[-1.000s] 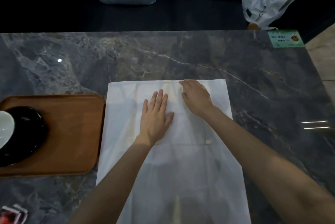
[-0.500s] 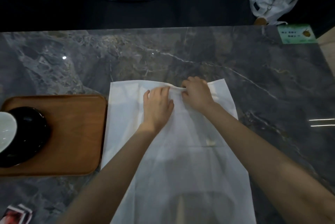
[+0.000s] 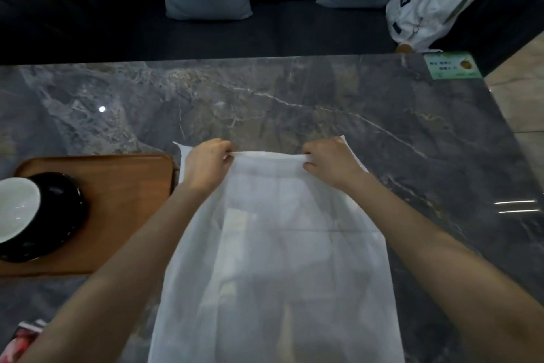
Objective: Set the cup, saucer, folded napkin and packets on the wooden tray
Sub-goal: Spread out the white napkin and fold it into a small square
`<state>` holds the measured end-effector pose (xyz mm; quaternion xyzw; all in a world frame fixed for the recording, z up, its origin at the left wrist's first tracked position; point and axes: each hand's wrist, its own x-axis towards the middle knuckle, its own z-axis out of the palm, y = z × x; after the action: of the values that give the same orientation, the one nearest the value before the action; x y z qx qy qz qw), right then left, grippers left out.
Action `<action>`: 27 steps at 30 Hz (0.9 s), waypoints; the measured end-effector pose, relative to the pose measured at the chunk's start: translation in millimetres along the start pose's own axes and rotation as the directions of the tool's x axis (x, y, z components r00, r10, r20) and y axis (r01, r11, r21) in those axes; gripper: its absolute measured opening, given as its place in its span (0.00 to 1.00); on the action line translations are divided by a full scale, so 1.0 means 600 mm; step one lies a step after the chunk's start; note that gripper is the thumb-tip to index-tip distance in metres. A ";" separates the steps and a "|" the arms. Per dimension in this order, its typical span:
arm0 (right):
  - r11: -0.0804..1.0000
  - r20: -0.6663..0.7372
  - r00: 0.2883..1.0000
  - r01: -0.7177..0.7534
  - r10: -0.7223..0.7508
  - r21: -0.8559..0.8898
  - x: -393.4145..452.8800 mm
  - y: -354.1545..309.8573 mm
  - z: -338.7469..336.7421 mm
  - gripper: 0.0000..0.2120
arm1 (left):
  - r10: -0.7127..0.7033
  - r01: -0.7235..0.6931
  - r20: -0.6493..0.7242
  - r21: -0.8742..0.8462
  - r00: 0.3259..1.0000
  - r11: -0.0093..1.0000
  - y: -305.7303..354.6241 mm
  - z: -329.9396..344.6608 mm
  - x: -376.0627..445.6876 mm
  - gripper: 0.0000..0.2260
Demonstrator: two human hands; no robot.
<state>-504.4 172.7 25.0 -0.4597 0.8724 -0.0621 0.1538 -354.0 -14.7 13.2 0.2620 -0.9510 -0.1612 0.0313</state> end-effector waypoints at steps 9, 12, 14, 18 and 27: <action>0.993 0.000 0.999 -0.046 0.046 -0.109 -0.088 0.026 -0.014 0.08 | 0.118 -0.110 -0.077 0.094 0.990 0.989 -0.053 -0.043 -0.106 0.02; 0.998 -0.085 0.996 -0.022 0.018 -0.052 -0.133 0.027 -0.010 0.05 | 0.249 -0.235 -0.133 0.114 0.959 0.965 -0.053 -0.061 -0.153 0.05; 0.999 -0.134 0.991 0.000 -0.006 -0.042 -0.166 0.022 -0.002 0.03 | 0.306 -0.291 -0.136 0.117 0.942 0.950 -0.054 -0.069 -0.186 0.07; 0.997 -0.171 0.985 0.017 -0.029 -0.073 -0.231 0.002 0.017 0.02 | 0.379 -0.361 -0.109 0.151 0.919 0.920 -0.060 -0.069 -0.241 0.07; 1.000 -0.178 0.984 -0.015 0.013 -0.007 -0.374 -0.034 0.107 0.05 | 0.391 -0.377 -0.102 0.135 0.915 0.916 -0.064 -0.020 -0.364 0.06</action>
<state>-348.6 347.5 16.9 -0.4468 0.8862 -0.0982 0.0737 -145.3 61.9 17.8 0.0809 -0.9875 -0.0813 0.1079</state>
